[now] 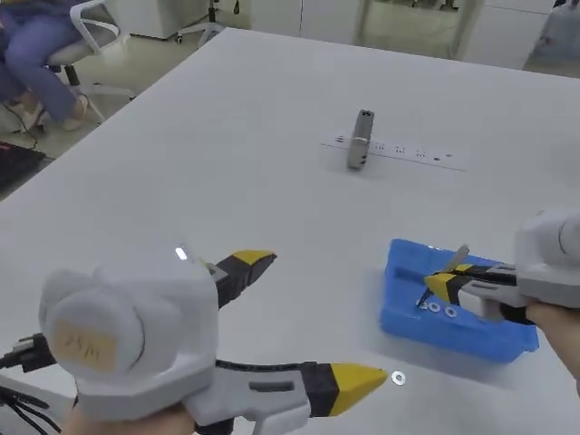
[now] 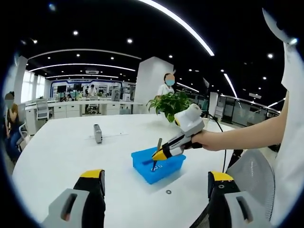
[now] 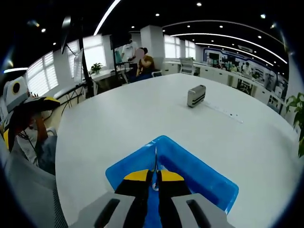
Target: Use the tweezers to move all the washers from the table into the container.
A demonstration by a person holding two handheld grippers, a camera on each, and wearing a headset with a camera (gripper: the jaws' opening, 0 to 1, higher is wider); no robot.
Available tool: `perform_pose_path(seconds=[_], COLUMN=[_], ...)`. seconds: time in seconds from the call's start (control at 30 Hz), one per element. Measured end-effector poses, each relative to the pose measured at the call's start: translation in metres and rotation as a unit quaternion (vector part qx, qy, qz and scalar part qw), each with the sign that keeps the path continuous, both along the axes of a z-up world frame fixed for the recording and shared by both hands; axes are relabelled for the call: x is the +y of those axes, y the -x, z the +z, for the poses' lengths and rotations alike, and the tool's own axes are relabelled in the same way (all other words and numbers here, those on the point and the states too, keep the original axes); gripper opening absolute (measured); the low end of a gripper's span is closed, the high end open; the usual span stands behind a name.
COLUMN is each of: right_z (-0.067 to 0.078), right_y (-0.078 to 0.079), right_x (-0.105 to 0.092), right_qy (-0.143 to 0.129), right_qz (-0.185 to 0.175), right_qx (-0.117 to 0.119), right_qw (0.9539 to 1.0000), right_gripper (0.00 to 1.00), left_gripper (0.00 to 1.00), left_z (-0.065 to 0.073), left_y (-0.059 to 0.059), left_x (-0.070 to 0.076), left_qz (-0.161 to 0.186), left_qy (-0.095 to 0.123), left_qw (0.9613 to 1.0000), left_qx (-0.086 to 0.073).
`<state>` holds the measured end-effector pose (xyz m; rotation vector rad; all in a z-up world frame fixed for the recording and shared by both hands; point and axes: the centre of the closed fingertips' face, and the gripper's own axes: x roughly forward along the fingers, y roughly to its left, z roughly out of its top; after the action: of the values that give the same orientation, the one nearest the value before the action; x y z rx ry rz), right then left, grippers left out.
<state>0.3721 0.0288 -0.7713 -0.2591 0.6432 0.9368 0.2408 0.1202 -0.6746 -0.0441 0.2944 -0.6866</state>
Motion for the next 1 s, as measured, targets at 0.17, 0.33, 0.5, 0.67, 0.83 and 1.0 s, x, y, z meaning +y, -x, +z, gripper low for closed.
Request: perform_pose_path(seconds=[0.17, 0.33, 0.5, 0.67, 0.83, 1.0], right_z=[0.002, 0.024, 0.053, 0.052, 0.021, 0.002], right_y=[0.0, 0.003, 0.031, 0.074, 0.089, 0.092], right_x=[0.0, 0.002, 0.014, 0.026, 0.024, 0.02], right_qy=[-0.006, -0.035, -0.083, -0.089, -0.057, -0.031], right_qz=[0.007, 0.003, 0.036, 0.083, 0.094, 0.092], right_qx=[-0.01, -0.031, -0.03, -0.005, 0.016, 0.032], right_qw=[0.9999, 0.9989, 0.9954, 0.9925, 0.9938, 0.9948], right_gripper=[0.03, 0.03, 0.03, 0.03, 0.03, 0.03], left_gripper=[0.91, 0.91, 0.91, 0.91, 0.91, 0.91], left_z=[-0.007, -0.008, -0.009, -0.014, -0.015, -0.016], left_y=[-0.001, -0.001, 0.002, 0.005, 0.009, 0.008], left_x=[-0.006, -0.009, -0.009, -0.007, -0.007, -0.005], left_qz=[0.001, 0.002, 0.007, 0.005, -0.003, -0.003], left_qy=[0.003, 0.008, 0.013, 0.01, 0.006, 0.008], left_qw=[1.0, 0.9999, 0.9998, 0.9997, 0.9997, 0.9997], left_qx=[0.008, 0.01, 0.011, 0.02, 0.022, 0.023])
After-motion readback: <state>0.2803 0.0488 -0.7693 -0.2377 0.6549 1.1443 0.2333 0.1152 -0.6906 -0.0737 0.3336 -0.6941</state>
